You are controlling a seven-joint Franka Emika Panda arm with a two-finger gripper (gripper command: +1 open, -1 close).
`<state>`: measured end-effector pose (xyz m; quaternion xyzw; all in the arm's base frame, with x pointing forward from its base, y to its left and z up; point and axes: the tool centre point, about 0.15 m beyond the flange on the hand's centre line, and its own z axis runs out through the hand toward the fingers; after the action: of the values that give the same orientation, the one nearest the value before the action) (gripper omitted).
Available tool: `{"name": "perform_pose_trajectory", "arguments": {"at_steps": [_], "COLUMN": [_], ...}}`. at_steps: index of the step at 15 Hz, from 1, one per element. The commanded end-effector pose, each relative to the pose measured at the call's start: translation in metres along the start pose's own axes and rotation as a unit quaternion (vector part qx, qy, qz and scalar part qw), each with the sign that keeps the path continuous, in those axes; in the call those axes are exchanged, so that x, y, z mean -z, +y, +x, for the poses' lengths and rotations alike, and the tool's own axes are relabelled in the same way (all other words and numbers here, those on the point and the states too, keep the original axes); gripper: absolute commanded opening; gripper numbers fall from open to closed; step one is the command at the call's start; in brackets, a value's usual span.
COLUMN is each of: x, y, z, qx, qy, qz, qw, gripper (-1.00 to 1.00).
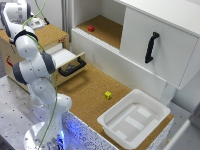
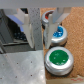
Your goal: Move the green light switch to turn on the green light
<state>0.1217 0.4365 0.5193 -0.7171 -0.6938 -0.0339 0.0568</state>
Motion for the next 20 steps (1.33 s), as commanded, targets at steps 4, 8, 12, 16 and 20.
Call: {"name": "perform_pose_trajectory", "arguments": {"at_steps": [4,8,12,16,20], "x": [-0.047,-0.063,-0.079,-0.086,-0.006], "y": [0.019,0.031,0.037,0.030,0.017], "z": [0.014,0.009,0.005,-0.001,0.004], "qx": [-0.024,-0.038,-0.053,-0.055,-0.036], "qy": [0.017,0.018,0.028,0.030,0.039], "qz": [-0.016,-0.020,-0.009,-0.003,-0.039], "qw": [0.999,0.999,0.998,0.998,0.998], "gripper": [-1.00,-1.00,-1.00,-1.00,1.00]}}
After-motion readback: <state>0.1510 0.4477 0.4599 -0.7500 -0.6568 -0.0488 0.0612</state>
